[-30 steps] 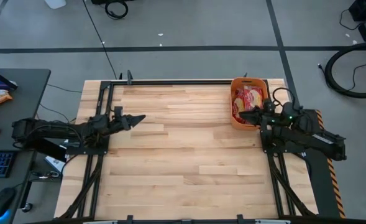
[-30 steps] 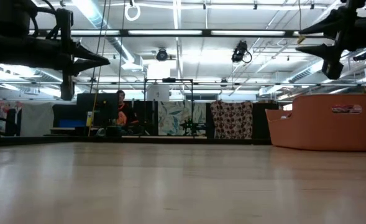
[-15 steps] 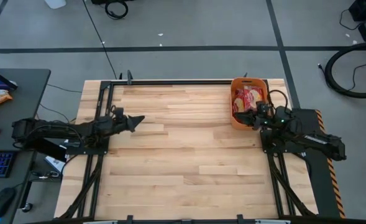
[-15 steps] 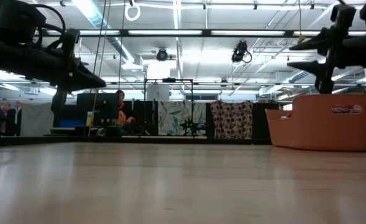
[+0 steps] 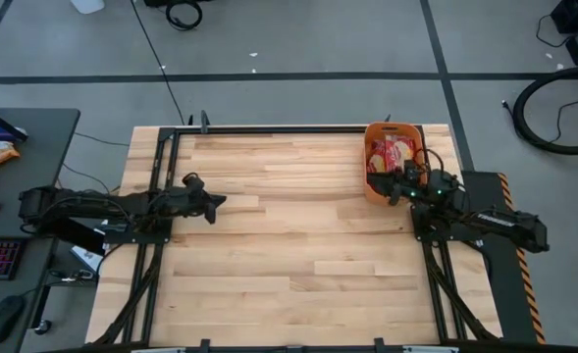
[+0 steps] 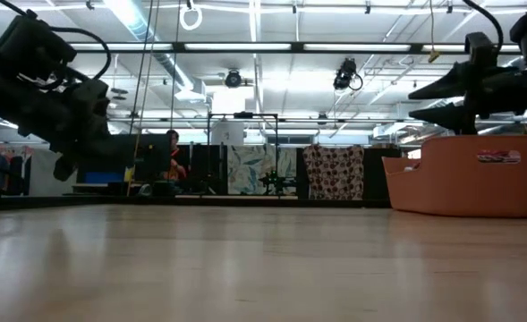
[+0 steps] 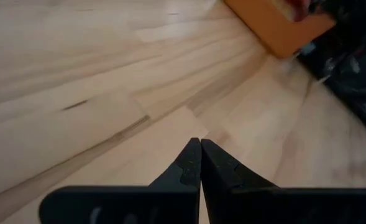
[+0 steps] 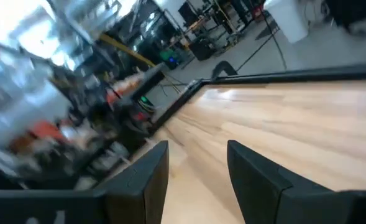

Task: Sort popcorn bags into baskets
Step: Return to Home Position

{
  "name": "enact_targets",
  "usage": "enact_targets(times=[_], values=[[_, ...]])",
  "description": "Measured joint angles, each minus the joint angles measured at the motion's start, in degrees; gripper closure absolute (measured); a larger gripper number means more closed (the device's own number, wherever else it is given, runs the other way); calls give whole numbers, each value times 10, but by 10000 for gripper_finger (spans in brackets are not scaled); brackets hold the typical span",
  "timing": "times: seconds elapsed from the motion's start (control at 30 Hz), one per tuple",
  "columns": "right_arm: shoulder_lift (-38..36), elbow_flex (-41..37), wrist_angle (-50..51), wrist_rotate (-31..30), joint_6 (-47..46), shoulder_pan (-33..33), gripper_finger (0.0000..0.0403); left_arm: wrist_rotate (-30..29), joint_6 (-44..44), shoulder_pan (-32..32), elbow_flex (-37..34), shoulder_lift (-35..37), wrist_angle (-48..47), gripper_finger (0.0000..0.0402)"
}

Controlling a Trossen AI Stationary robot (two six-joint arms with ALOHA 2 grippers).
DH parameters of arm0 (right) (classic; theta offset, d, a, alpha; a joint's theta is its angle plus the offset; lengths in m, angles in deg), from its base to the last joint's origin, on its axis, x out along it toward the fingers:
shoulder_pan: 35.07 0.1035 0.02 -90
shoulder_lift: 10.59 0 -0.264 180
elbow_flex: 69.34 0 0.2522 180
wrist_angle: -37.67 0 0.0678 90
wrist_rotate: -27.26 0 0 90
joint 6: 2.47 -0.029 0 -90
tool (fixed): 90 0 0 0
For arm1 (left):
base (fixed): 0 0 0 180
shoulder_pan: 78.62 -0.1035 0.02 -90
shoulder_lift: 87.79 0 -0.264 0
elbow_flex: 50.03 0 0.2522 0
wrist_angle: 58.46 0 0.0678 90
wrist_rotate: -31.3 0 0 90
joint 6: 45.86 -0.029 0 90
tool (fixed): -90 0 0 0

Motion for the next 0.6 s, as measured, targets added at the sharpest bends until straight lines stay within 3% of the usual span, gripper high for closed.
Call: enact_targets(times=[0.1, 0.23, 0.33, 0.43, 0.6], values=[[7, 0, 1, 5, 105, 0, 235, 0, -12, 0, 0, 0, -3, 395], [14, 0, 2, 7, 361, 0, 235, 0, -8, 0, 0, 0, -3, 395], [14, 0, 1, 7, 484, 0, 235, 0, -8, 0, 0, 0, -3, 395], [14, 0, -1, 7, 527, 0, 235, 0, -8, 0, 0, 0, -3, 395], [14, 0, -1, 8, 512, 0, 235, 0, -8, 0, 0, 0, -3, 395]])
